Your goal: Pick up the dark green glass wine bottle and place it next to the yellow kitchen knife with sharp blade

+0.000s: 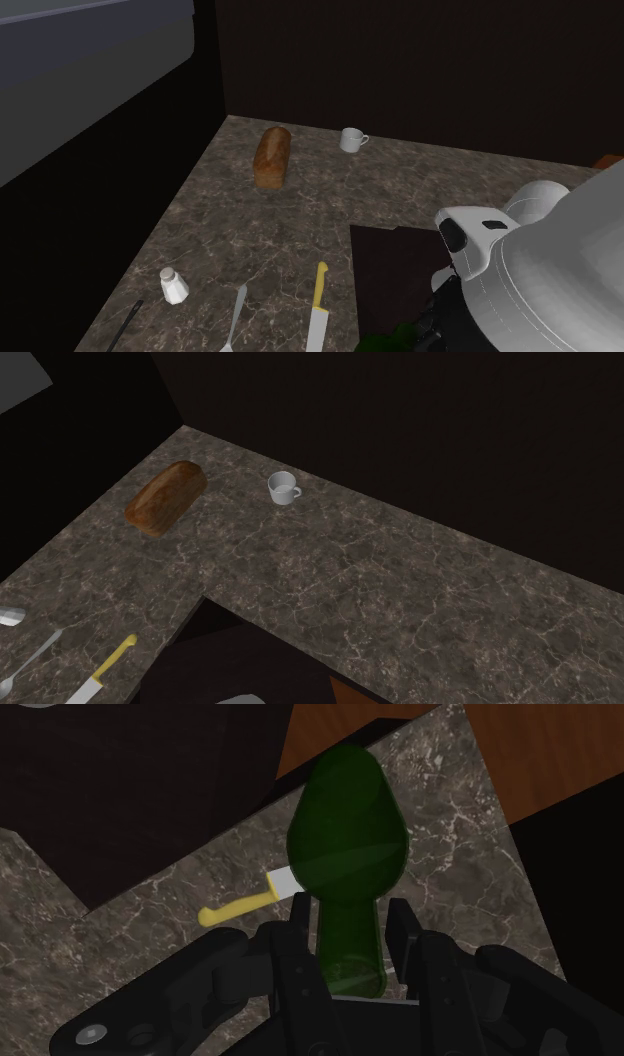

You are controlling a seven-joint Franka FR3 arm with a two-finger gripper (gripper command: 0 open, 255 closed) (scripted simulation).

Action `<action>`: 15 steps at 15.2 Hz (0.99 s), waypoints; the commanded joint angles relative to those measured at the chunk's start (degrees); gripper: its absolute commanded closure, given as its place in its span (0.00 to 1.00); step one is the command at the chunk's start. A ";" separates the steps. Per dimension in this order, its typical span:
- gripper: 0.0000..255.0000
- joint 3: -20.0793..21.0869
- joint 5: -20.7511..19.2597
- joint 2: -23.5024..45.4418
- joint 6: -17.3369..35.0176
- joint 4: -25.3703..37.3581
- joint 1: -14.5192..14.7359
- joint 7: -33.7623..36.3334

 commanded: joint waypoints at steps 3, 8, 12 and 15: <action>1.00 1.08 0.92 -0.26 1.18 -1.15 0.13 -0.14; 1.00 1.08 0.92 -0.25 1.18 -1.15 0.14 -0.13; 0.00 1.09 0.91 -0.22 1.20 -1.13 0.11 -0.14; 0.00 1.08 0.91 -0.25 1.19 -1.15 0.14 -0.13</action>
